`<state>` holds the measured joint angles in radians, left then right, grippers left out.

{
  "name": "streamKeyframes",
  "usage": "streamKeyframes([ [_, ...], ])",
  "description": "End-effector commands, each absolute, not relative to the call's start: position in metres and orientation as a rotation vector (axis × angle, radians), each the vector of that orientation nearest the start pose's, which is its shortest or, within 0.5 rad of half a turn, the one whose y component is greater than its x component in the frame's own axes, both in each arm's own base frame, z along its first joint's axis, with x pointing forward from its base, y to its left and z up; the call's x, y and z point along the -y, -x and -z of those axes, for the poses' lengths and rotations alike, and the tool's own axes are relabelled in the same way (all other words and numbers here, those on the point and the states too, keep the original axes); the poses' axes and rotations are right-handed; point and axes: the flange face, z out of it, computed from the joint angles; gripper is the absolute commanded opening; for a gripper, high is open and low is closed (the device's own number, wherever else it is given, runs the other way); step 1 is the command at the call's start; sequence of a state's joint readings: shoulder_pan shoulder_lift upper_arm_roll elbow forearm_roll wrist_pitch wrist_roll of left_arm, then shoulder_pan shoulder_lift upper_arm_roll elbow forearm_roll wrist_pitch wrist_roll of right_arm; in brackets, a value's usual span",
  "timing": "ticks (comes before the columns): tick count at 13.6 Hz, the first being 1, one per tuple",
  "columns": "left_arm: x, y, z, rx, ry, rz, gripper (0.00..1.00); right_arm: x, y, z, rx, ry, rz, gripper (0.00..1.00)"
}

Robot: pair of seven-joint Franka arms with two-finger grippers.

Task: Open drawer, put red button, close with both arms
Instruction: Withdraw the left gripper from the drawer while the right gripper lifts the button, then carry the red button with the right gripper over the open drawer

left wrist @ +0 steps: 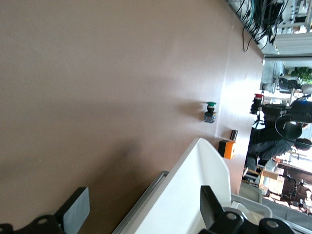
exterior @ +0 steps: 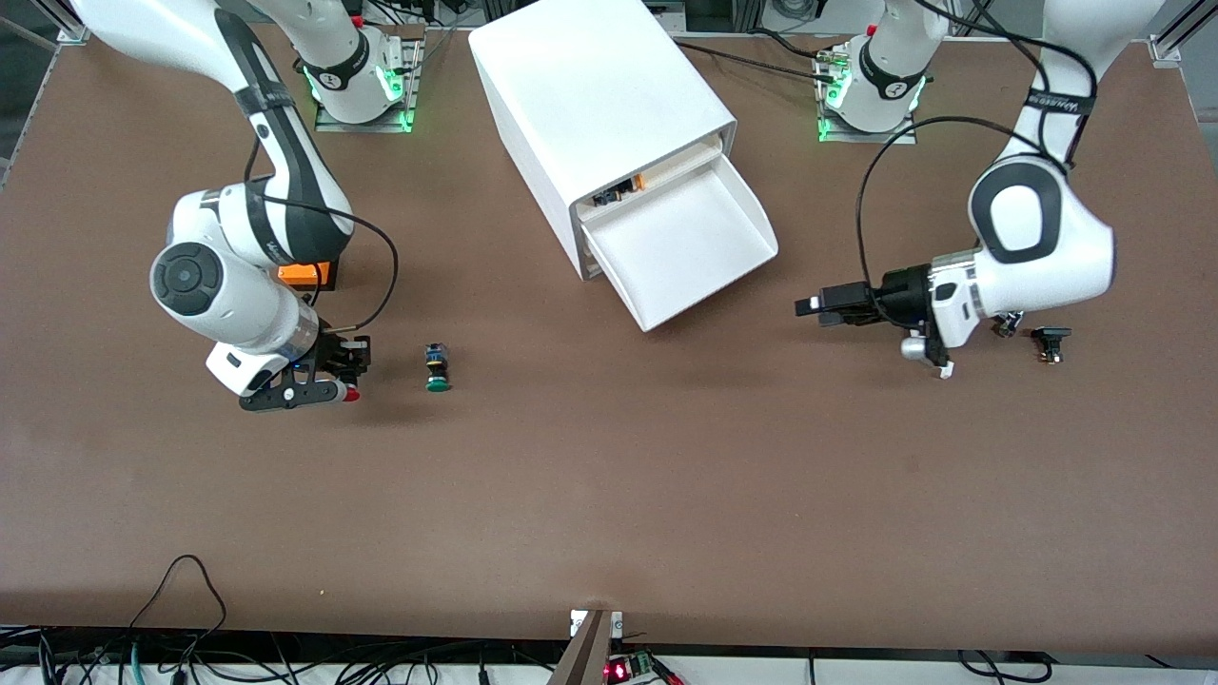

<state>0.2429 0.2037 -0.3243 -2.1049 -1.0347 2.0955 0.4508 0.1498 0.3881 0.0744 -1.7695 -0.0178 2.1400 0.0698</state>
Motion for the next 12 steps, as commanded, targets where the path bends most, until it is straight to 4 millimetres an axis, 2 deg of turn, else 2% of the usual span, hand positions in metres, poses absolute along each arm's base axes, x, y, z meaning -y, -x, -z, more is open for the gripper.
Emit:
streamKeyframes([
  [1,0.056,-0.555,-0.361,-0.164,-2.247,-0.029,1.0,-0.176,-0.641,-0.396,0.357,3.09,-0.027,0.25],
  [3,0.031,-0.55,-0.388,-0.138,-2.282,-0.067,1.0,-0.222,-0.634,-0.429,0.528,3.035,0.003,0.24],
  [5,0.017,-0.556,-0.433,0.058,-2.44,-0.082,1.0,-0.26,-0.628,-0.463,0.73,3.012,0.103,0.23],
  [6,0.007,-0.562,-0.463,0.155,-2.51,-0.083,1.0,-0.282,-0.62,-0.472,0.878,2.96,0.13,0.23],
  [8,-0.006,-0.562,-0.512,0.308,-2.643,-0.066,1.0,-0.328,-0.602,-0.488,1.241,2.799,0.188,0.22],
  [10,-0.013,-0.554,-0.555,0.417,-2.763,-0.02,1.0,-0.366,-0.585,-0.504,1.465,2.687,0.25,0.22],
  [12,-0.017,-0.55,-0.582,0.488,-2.885,-0.014,1.0,-0.396,-0.567,-0.509,1.657,2.572,0.272,0.22],
])
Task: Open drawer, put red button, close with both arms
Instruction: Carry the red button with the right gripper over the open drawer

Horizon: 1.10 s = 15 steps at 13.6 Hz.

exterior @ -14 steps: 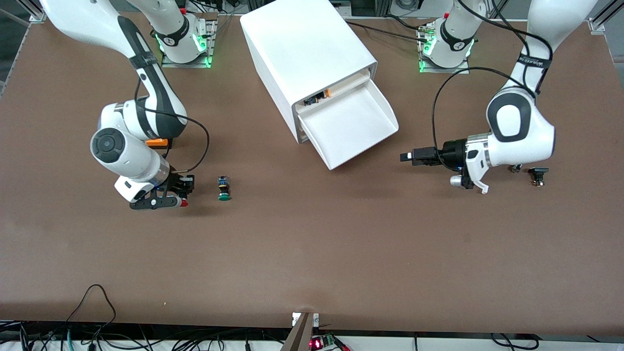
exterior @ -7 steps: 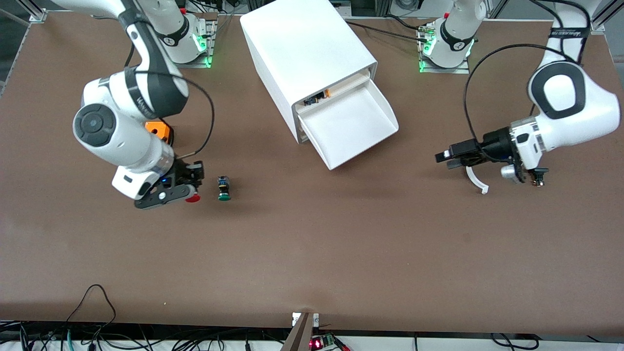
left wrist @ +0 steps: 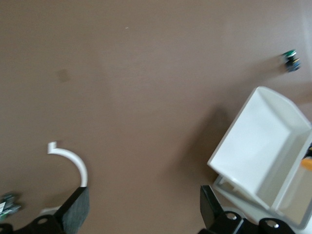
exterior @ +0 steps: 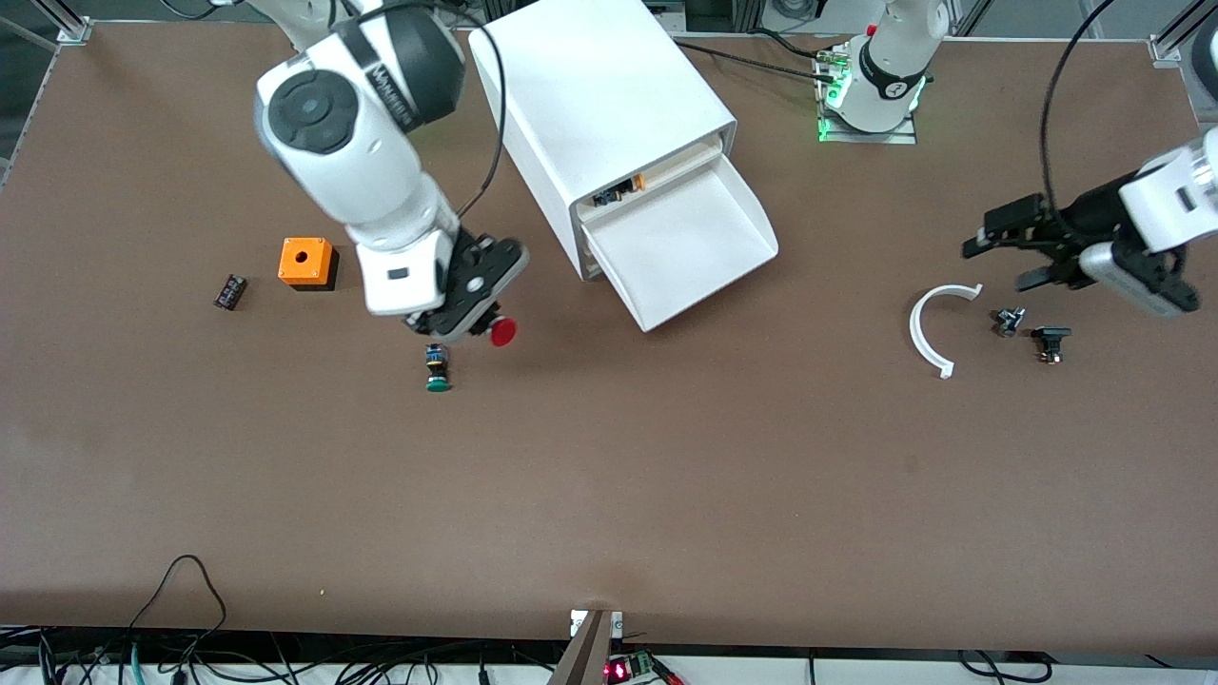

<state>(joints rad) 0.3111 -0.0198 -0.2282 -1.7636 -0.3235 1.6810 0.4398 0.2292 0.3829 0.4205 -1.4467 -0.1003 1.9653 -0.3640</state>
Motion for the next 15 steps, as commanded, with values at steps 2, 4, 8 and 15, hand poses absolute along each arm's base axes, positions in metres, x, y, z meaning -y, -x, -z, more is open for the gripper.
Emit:
streamKeyframes([
  [2,-0.013,-0.547,-0.59,-0.561,3.208,-0.004,1.0,-0.435,-0.543,-0.506,1.875,2.423,0.301,0.22],
  [4,-0.005,-0.546,-0.592,-0.483,3.147,-0.017,1.0,-0.473,-0.527,-0.506,1.985,2.351,0.325,0.22],
  [8,0.015,-0.542,-0.584,-0.33,3.051,-0.011,1.0,-0.536,-0.479,-0.49,2.282,2.194,0.28,0.22],
  [15,-0.019,-0.534,-0.571,-0.18,3.079,-0.028,1.0,-0.591,-0.44,-0.43,2.595,2.007,0.097,0.22],
])
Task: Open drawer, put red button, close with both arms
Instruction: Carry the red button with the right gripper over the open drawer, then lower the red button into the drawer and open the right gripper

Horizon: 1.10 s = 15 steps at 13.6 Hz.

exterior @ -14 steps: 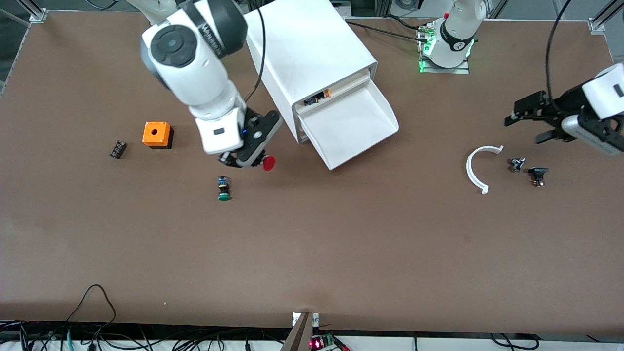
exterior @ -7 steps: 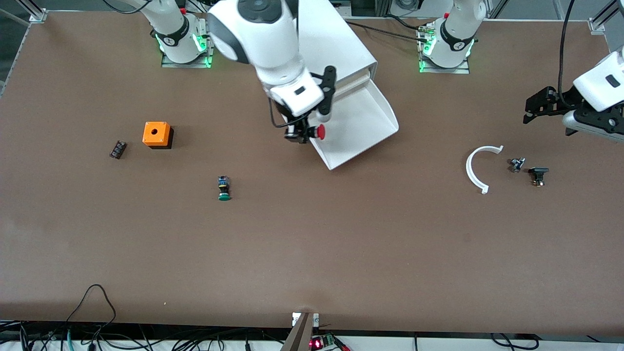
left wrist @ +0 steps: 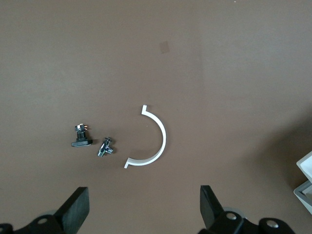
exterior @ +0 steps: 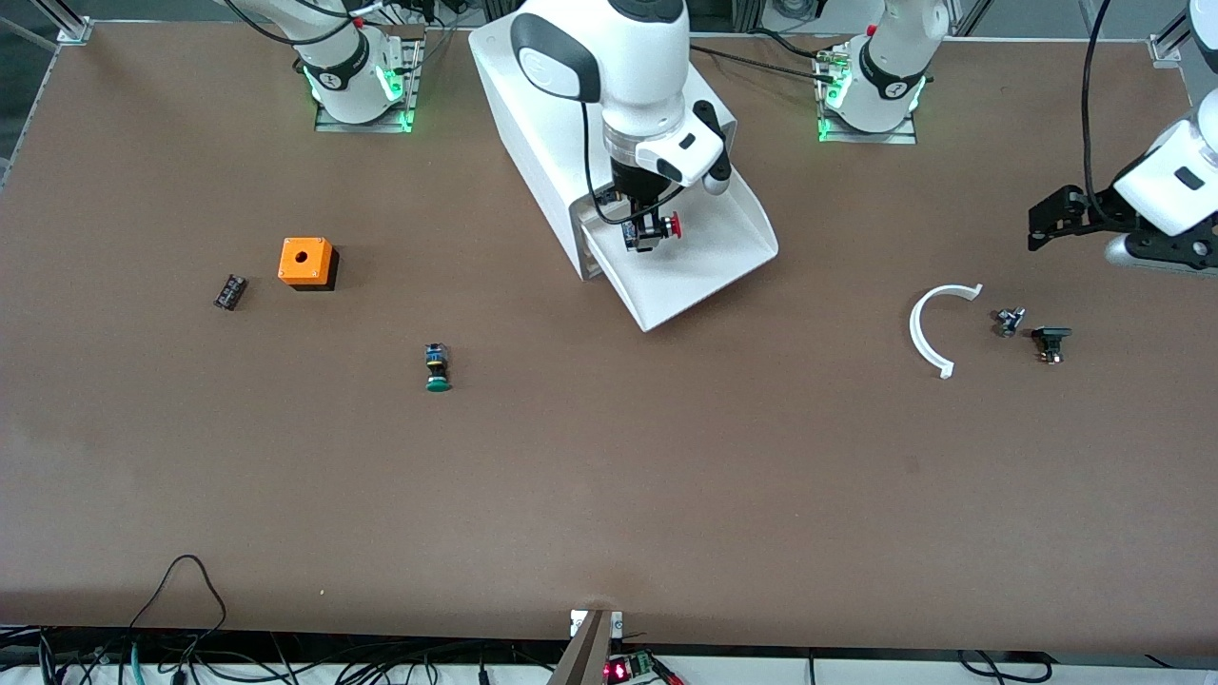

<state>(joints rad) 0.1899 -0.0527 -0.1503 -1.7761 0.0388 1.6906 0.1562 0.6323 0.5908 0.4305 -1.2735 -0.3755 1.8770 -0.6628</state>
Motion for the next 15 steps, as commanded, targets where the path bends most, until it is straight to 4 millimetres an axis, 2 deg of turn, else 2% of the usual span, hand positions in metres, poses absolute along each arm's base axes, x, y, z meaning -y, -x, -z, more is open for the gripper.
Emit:
streamKeyframes([
  [1,-0.019,-0.534,-0.571,-0.182,3.08,-0.028,1.0,-0.594,-0.441,-0.424,-2.39,-1.813,-0.076,0.22],
  [7,-0.019,-0.534,-0.572,-0.181,3.082,-0.028,1.0,-0.613,-0.448,-0.392,-2.409,-1.829,-0.087,0.22],
  [13,-0.018,-0.533,-0.574,-0.184,3.082,-0.028,1.0,-0.629,-0.429,-0.362,-2.427,-1.826,-0.042,0.23],
  [15,-0.018,-0.533,-0.574,-0.184,3.082,-0.028,1.0,-0.632,-0.426,-0.346,-2.438,-1.82,-0.013,0.23],
])
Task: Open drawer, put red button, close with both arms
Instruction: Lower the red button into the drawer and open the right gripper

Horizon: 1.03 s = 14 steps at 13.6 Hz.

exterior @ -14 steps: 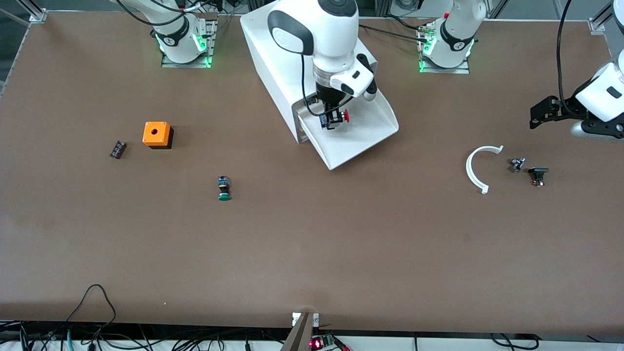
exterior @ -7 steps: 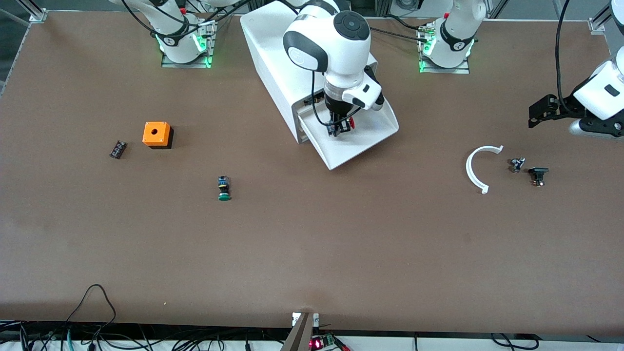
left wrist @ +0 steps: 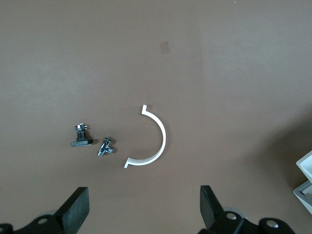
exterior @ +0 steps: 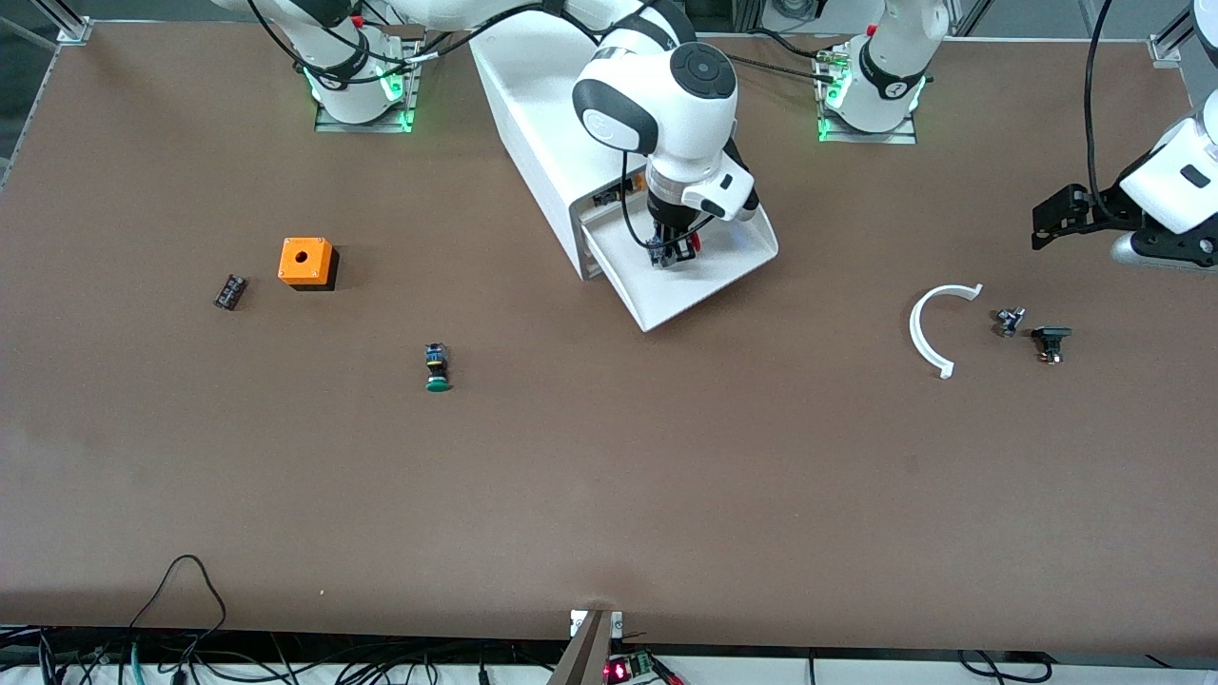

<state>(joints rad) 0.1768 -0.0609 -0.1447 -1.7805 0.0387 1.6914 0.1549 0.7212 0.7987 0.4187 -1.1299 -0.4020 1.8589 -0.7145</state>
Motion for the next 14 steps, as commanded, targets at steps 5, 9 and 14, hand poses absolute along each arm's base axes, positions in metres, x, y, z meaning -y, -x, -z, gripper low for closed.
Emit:
streamKeyframes([
  [5,-0.018,-0.534,-0.575,-0.181,3.082,-0.03,1.0,-0.636,-0.419,-0.346,-2.319,-1.97,-0.015,1.0],
  [9,-0.018,-0.534,-0.575,-0.183,3.082,-0.028,1.0,-0.63,-0.423,-0.372,-2.228,-2.067,-0.042,1.0],
  [14,-0.016,-0.536,-0.572,-0.191,3.083,-0.032,1.0,-0.553,-0.479,-0.523,-1.96,-2.251,-0.304,1.0],
])
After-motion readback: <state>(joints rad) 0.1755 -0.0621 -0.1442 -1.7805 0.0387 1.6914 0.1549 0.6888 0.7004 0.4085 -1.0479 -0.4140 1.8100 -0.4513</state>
